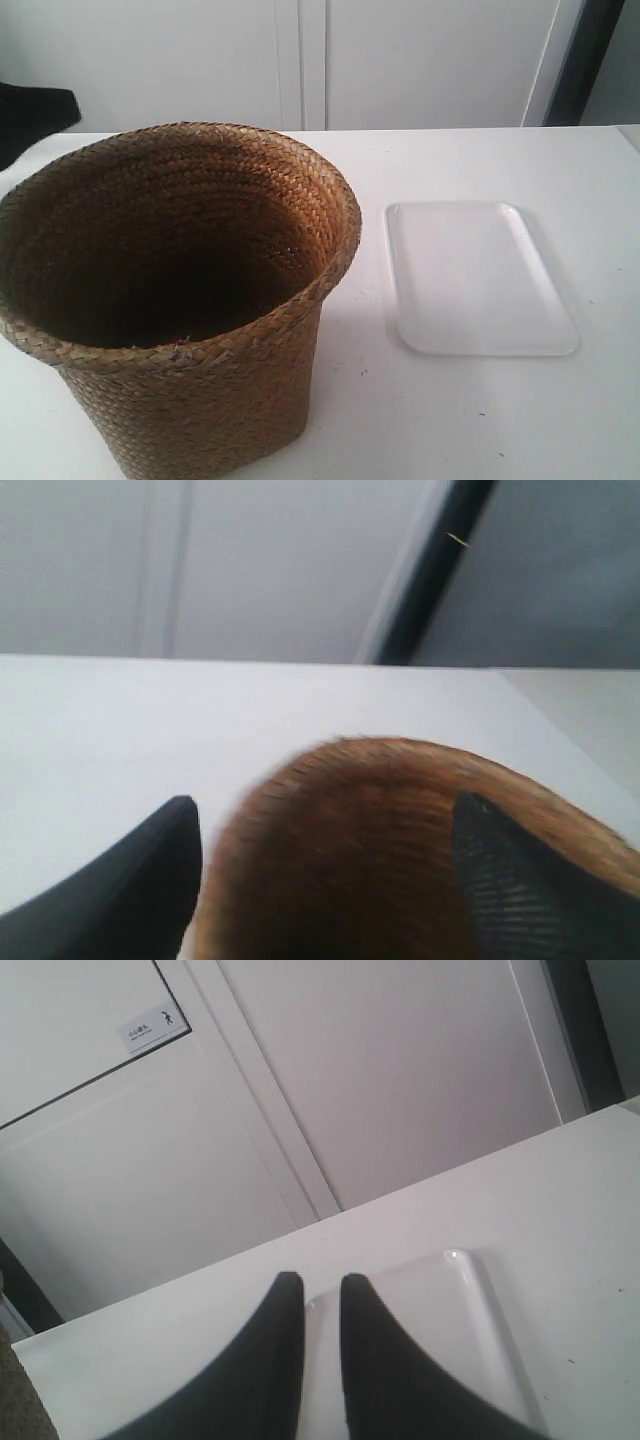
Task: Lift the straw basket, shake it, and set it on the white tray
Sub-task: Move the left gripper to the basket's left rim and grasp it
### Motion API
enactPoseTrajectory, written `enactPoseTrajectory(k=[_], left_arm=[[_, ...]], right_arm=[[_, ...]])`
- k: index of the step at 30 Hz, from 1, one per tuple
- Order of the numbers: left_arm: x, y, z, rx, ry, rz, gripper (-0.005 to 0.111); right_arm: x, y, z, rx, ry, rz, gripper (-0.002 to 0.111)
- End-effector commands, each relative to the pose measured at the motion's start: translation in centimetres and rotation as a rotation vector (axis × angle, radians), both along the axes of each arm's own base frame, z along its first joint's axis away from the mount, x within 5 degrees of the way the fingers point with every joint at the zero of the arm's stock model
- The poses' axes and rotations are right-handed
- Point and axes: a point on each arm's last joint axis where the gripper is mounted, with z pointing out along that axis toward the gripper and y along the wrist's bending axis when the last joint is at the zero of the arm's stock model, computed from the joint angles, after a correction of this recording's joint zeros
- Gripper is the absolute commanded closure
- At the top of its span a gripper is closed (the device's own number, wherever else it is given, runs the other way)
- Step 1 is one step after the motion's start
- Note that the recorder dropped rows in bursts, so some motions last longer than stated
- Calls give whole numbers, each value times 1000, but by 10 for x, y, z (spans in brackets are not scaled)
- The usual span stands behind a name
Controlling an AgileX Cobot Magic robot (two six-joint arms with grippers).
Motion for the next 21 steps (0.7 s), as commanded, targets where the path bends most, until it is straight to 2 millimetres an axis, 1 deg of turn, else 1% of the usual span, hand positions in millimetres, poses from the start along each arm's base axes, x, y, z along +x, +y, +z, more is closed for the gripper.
enactPoseTrajectory(k=[1,4,5,6,7,9,11,12,15,16,17,20,21], left_arm=[[-4,34,35,246,-260,269,34],[-21,37,60,469,-463,275,34],[-34,37,68,637,-583,260,36],[-40,38,71,721,-636,271,38],[-49,44,74,848,-688,334,43],[-59,58,76,1036,-698,477,48],[-66,70,78,1176,-676,593,48],[-67,74,78,1315,-671,614,48],[-72,76,77,1567,-687,602,48],[-76,77,75,1691,-694,588,48],[-78,79,74,1744,-677,601,48],[-81,81,65,1664,-637,610,48],[-77,80,51,1616,-593,574,48]], right_arm=[[0,0,-1,-4,3,-3,95],[0,0,-1,-4,3,-3,95],[0,0,-1,-4,4,-3,95],[0,0,-1,-4,6,-3,95],[0,0,-1,-4,8,-3,95],[0,0,-1,-4,8,-3,95],[0,0,-1,-4,8,-3,95],[0,0,-1,-4,8,-3,95],[0,0,-1,-4,8,-3,95],[0,0,-1,-4,8,-3,95],[0,0,-1,-4,8,-3,95],[0,0,-2,-5,10,-3,95],[0,0,-2,-5,15,-3,95]])
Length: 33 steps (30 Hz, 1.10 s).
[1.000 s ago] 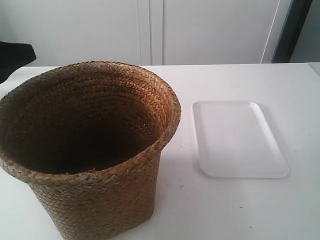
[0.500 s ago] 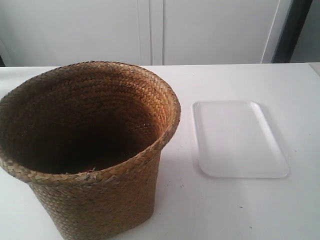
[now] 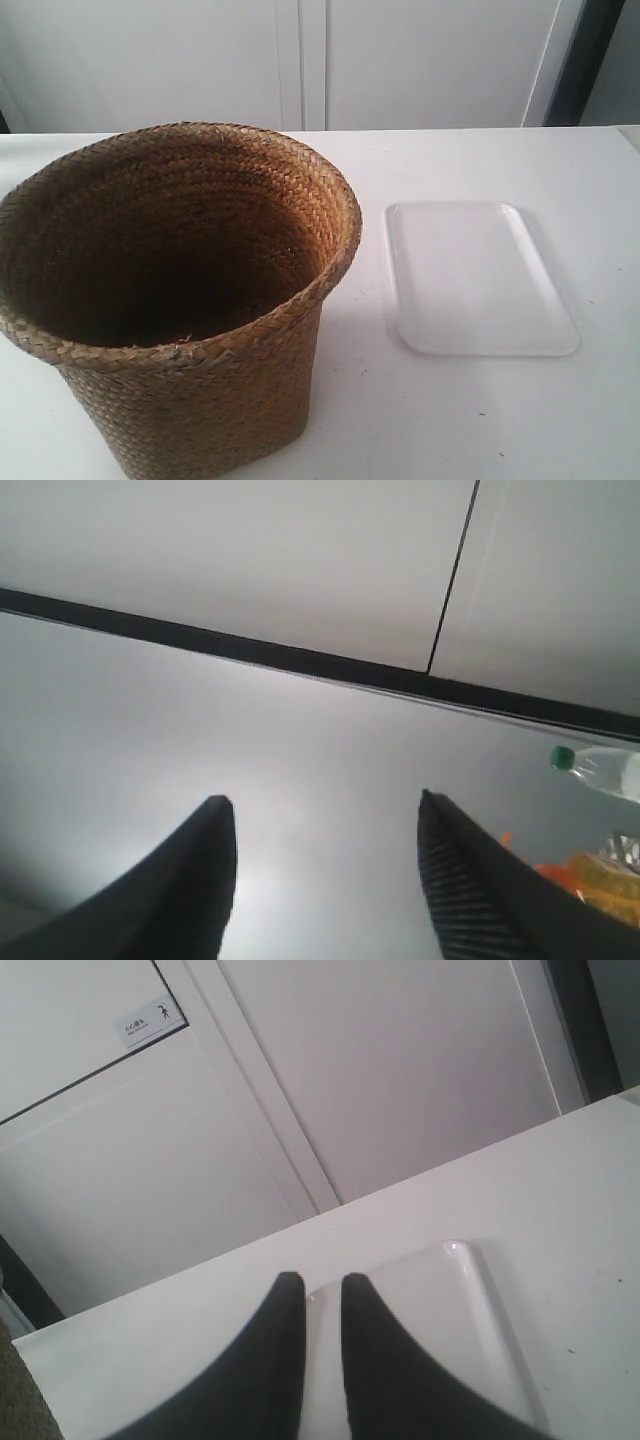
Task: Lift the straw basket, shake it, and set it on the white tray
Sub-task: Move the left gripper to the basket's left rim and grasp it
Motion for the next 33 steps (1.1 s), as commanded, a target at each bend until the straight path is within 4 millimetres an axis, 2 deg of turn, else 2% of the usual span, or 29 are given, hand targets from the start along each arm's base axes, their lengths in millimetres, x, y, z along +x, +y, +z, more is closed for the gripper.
enactPoseTrajectory(k=[1,2,3,4,5,6,7,8,9,11,13,14,16,20,22,26,29,33], left_arm=[[4,0,-31,-135,93,-25,48],[7,-8,-46,-240,149,-116,50],[6,-12,-48,-313,157,-170,51],[2,-19,-42,-715,148,-297,57],[0,-20,-37,-917,147,-328,60],[0,-18,-32,-1283,168,-292,68],[3,-16,-38,-1381,257,-145,72],[5,-21,-47,-1389,395,-75,73],[3,-32,-61,-1343,663,9,73],[1,-54,-76,-1328,1036,68,73],[6,-65,-71,-1336,1141,53,73],[9,-68,-67,-1354,1144,39,73],[21,-74,-52,-1381,1120,-7,65],[38,-85,-35,-1407,1119,-37,38],[46,-86,-29,-1382,1115,-13,28],[55,-85,-23,-1313,1164,94,26],[64,-89,-19,-1323,1139,68,26],[83,-93,-28,-1309,1117,119,26]], right_arm=[[0,0,-1,-4,6,-3,95],[0,0,-1,-4,8,-3,95],[0,0,-1,-4,8,-3,95],[0,0,-1,-4,8,-3,95],[0,0,-1,-4,8,-3,95],[0,0,-1,-4,8,-3,95],[0,0,-1,-4,8,-3,95],[0,0,-1,-4,8,-3,95],[0,0,-1,-4,8,-3,95],[0,0,-1,-4,8,-3,95],[0,0,-2,-5,13,-3,95],[0,0,-2,-5,18,-3,95],[0,0,-3,-7,30,-2,95],[0,0,-4,-7,32,-2,95],[0,0,-4,-7,32,-2,95],[0,0,-4,-4,33,-2,95],[0,0,-3,-3,27,-2,95],[0,0,-3,0,29,-2,95]])
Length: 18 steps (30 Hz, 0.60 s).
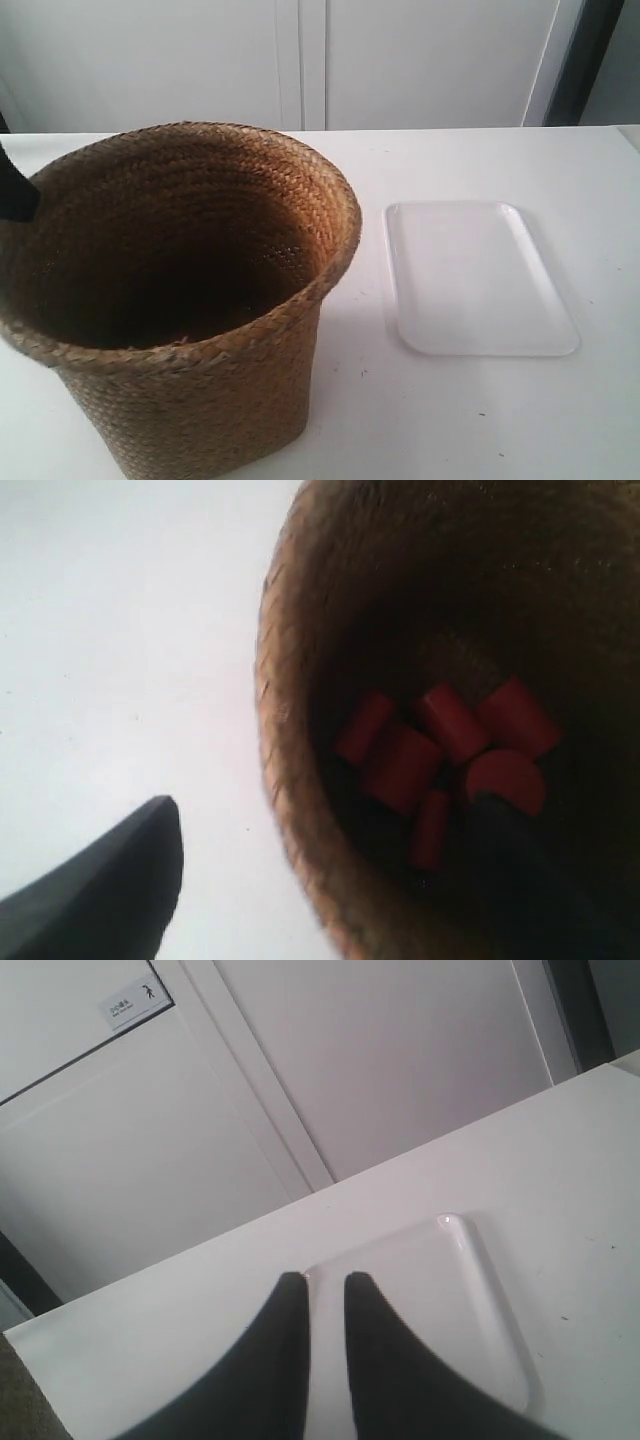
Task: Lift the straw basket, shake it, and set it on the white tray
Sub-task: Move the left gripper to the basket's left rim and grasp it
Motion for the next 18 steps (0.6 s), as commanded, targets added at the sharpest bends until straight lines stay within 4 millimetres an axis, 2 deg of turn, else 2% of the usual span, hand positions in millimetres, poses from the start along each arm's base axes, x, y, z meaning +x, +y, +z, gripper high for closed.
enactPoseTrajectory(k=[1,5,6,8,12,18], left_arm=[[20,-5,-12,54,35,31,26],[40,-11,-30,124,109,33,27],[42,-11,-35,150,141,29,31],[46,-12,-43,195,185,1,49],[52,-15,-45,196,163,-15,106],[58,-20,-41,136,80,-22,107]], right_arm=[[0,0,1,-1,-14,-4,95],[0,0,0,-1,-11,-4,95],[0,0,0,-1,-11,-4,95],[0,0,0,-1,-11,-4,95],[0,0,2,55,-21,-1,95],[-1,1,5,127,-15,8,95]])
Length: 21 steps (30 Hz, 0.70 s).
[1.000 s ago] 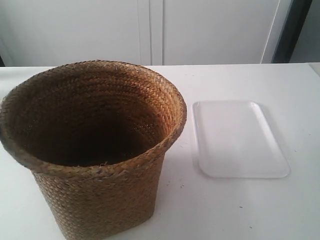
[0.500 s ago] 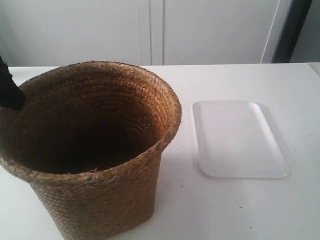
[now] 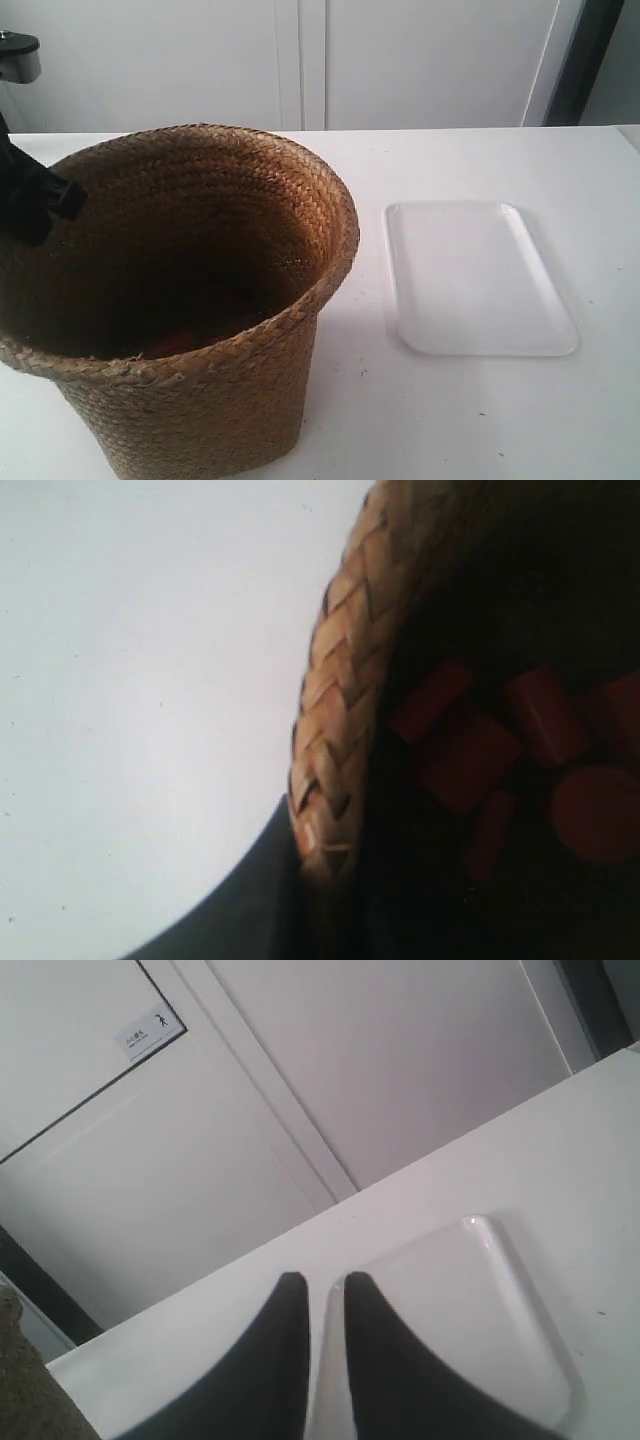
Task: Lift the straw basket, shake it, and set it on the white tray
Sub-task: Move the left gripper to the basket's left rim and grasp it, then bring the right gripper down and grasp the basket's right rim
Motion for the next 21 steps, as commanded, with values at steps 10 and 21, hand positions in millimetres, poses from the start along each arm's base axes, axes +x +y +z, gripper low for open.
enactPoseTrajectory(k=[10,21], left_arm=[[2,-9,3,-73,-36,-57,107],[2,-9,3,-77,-35,-57,107]], right_arm=[[-24,7,64,-105,-683,111,108],[-16,8,126,12,-890,105,108]])
